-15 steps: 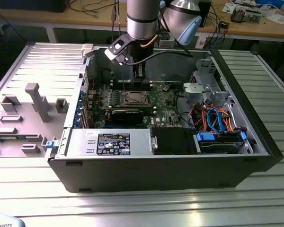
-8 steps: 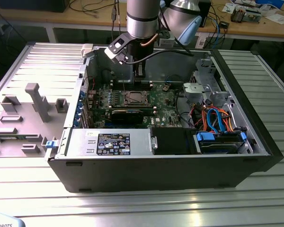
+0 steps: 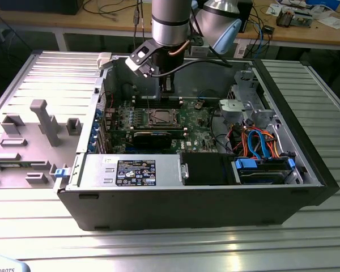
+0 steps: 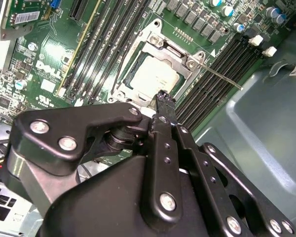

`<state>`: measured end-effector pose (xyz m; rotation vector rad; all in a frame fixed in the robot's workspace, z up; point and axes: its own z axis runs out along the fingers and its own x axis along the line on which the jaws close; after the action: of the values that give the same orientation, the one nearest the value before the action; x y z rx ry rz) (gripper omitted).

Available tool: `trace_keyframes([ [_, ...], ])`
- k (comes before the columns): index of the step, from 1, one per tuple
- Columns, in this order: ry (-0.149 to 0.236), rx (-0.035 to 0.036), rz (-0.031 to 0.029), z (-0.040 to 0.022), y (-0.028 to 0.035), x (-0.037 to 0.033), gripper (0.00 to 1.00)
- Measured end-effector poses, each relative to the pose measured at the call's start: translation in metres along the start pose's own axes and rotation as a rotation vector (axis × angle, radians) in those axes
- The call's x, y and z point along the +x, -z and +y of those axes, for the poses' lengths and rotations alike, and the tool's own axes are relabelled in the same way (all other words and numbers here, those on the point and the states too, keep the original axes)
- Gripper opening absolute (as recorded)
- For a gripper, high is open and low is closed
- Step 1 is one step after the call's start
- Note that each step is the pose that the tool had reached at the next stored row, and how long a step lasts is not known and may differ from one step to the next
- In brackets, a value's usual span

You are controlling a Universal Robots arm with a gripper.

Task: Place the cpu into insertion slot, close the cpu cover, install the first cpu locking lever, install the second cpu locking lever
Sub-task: 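Install the first cpu locking lever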

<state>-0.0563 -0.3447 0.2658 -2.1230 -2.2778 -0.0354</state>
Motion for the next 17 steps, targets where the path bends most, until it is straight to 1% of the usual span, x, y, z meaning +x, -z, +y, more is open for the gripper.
trace_keyframes([
  [3,0.036,0.0013,-0.0001,0.0,0.0,-0.0001,0.11],
  [4,0.058,0.0022,-0.0002,-0.0001,0.0001,-0.0001,0.11],
  [8,0.121,0.0043,-0.0002,0.0,0.0,-0.0001,0.11],
  [11,0.18,0.0064,-0.0003,0.0,0.0,-0.0001,0.11],
  [17,0.265,0.0095,-0.0005,0.0,0.0,-0.0001,0.11],
])
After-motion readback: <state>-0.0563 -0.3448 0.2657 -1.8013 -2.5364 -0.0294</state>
